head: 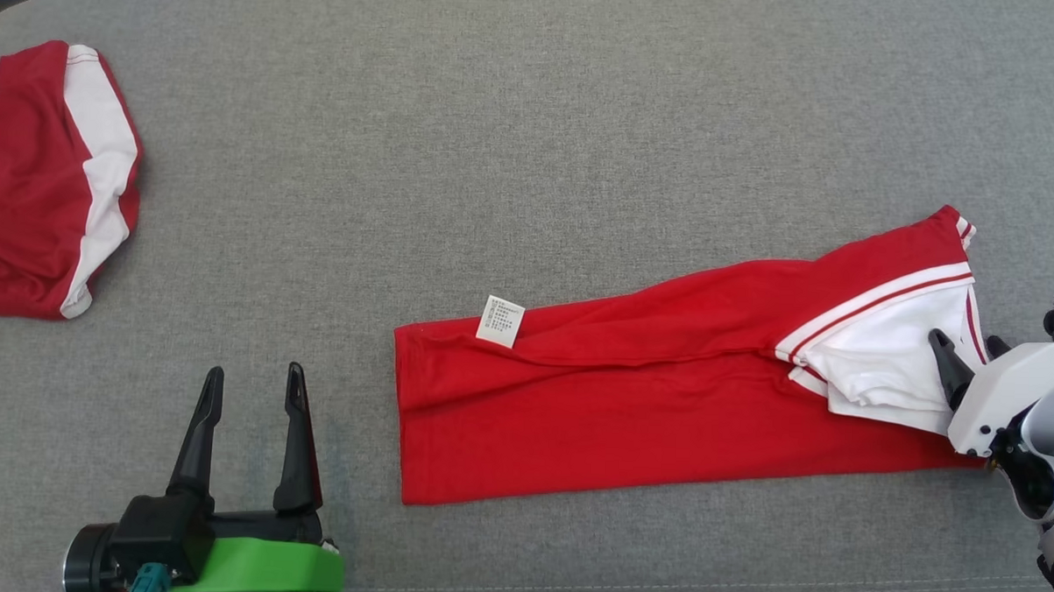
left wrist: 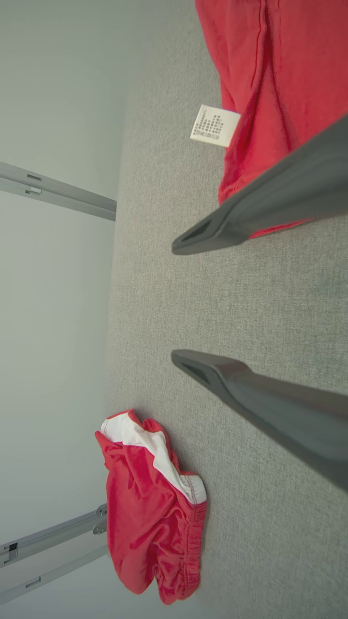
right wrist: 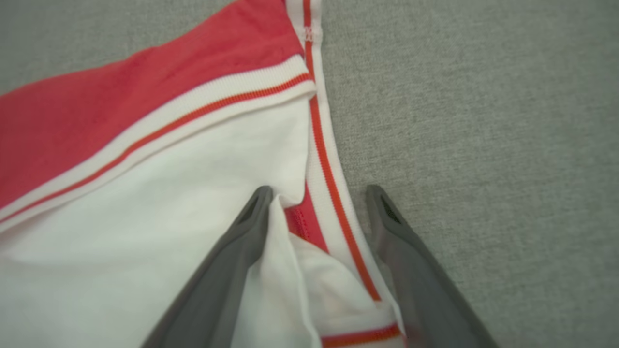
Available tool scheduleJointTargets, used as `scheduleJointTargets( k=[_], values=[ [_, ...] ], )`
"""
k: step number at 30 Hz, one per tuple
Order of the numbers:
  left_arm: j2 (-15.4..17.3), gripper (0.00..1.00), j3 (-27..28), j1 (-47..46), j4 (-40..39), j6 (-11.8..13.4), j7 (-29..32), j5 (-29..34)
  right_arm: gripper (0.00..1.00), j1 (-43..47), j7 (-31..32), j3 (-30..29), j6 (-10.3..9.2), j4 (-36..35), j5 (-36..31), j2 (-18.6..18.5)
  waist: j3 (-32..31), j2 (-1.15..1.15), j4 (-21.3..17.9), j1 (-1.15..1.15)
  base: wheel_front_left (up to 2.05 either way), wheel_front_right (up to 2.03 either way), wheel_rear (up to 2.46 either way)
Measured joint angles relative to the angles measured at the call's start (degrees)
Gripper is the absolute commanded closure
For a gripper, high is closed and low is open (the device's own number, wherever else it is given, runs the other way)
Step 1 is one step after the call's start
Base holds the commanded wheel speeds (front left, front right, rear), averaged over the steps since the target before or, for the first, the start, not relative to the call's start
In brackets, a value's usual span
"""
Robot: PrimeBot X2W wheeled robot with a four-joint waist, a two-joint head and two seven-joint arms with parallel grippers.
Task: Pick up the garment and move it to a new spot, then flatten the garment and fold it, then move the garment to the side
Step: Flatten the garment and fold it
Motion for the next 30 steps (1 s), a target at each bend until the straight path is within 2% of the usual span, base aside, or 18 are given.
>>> scheduleJointTargets(
  k=[1,2,11,18,19,20,22,24,30],
  values=[
    [-0.01,0.00,0.12,0.00,-0.07,-0.01,0.00,0.02,0.58,-0.04,-0.15,0.43,-0.08,-0.07,2.04,0.00,0.06,0.00,0.09,0.00,0.00,0.00,0.00],
    [-0.01,0.00,0.22,-0.01,-0.07,-0.02,0.00,0.02,1.00,-0.04,-0.14,0.86,-0.08,-0.16,4.48,-0.27,0.10,0.00,0.19,0.00,0.00,0.00,0.00],
    [-0.04,0.00,0.56,0.00,-0.64,0.16,0.00,-0.66,1.00,0.21,-2.74,1.26,0.10,1.15,15.97,-4.70,0.27,0.00,0.69,0.00,0.00,0.00,0.00],
    [-0.05,0.00,2.37,0.26,-1.18,0.14,0.00,-0.65,1.00,2.05,-4.53,-3.25,0.03,3.37,21.18,-13.03,-0.25,0.00,0.45,0.00,0.00,0.00,0.00],
    [-0.05,0.00,2.88,0.41,-1.40,0.13,0.00,-0.65,1.00,2.49,-4.80,-4.49,0.02,3.79,21.71,-15.49,-0.32,0.00,0.14,0.00,0.00,0.00,0.00],
    [-0.05,0.00,2.88,0.41,-1.40,0.13,0.00,-0.65,1.00,2.49,-4.80,-4.49,0.02,3.79,21.71,-15.49,-0.32,0.00,0.14,0.00,0.00,0.00,0.00],
    [-0.05,0.00,3.21,0.61,-1.53,0.11,0.00,-0.65,1.00,2.69,-5.15,-5.09,0.01,3.37,21.87,-17.82,-0.37,0.00,-0.28,0.00,0.00,0.00,0.00],
    [-0.05,0.00,3.22,0.66,-1.68,0.15,0.00,-0.65,1.00,2.76,-5.19,-4.69,-0.01,0.65,21.87,-19.22,-0.49,0.00,-0.74,0.00,0.00,0.00,0.00],
    [-0.10,0.00,2.64,1.51,-1.49,0.88,0.00,-2.23,1.00,7.81,-3.35,2.98,-0.04,-21.69,23.91,-19.13,-1.85,0.00,-2.27,0.00,0.00,0.00,0.00]
  ],
)
